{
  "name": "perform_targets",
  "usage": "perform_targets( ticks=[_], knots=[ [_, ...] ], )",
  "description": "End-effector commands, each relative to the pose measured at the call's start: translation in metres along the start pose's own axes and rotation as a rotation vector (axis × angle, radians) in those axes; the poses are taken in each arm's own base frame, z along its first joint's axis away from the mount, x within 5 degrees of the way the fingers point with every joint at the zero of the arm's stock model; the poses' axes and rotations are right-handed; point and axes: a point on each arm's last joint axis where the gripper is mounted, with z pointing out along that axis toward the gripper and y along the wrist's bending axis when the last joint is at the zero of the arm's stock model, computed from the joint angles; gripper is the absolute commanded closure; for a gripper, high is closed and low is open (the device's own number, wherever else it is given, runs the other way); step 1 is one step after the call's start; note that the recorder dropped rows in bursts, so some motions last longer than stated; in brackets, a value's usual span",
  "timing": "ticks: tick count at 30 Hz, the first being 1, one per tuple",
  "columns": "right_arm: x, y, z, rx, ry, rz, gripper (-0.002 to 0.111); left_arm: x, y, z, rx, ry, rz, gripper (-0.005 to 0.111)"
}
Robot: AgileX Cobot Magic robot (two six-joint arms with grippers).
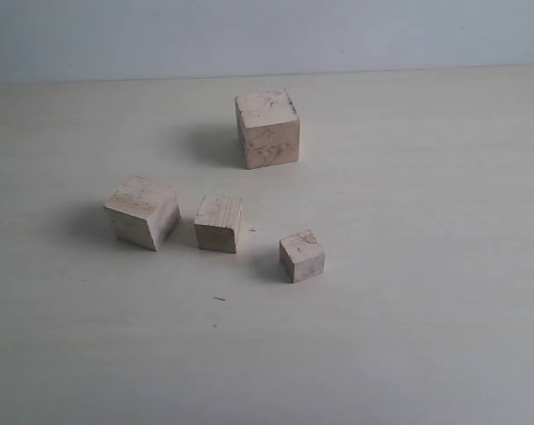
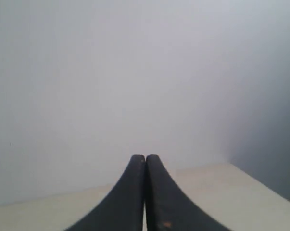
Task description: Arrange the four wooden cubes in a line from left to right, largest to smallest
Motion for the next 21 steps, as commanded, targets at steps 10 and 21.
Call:
perform_targets(
  ticks=[10, 21],
  knots=[
    [-0.086, 0.006, -0.003, -0.033, -0.330, 0.172, 0.108, 0.001, 0.000, 0.000, 0.006, -0.006, 0.008, 0.107],
    [-0.171, 0.023, 0.088, -0.015, 0.169, 0.224, 0.108, 0.001, 0.000, 0.000, 0.006, -0.006, 0.008, 0.107]
  ],
)
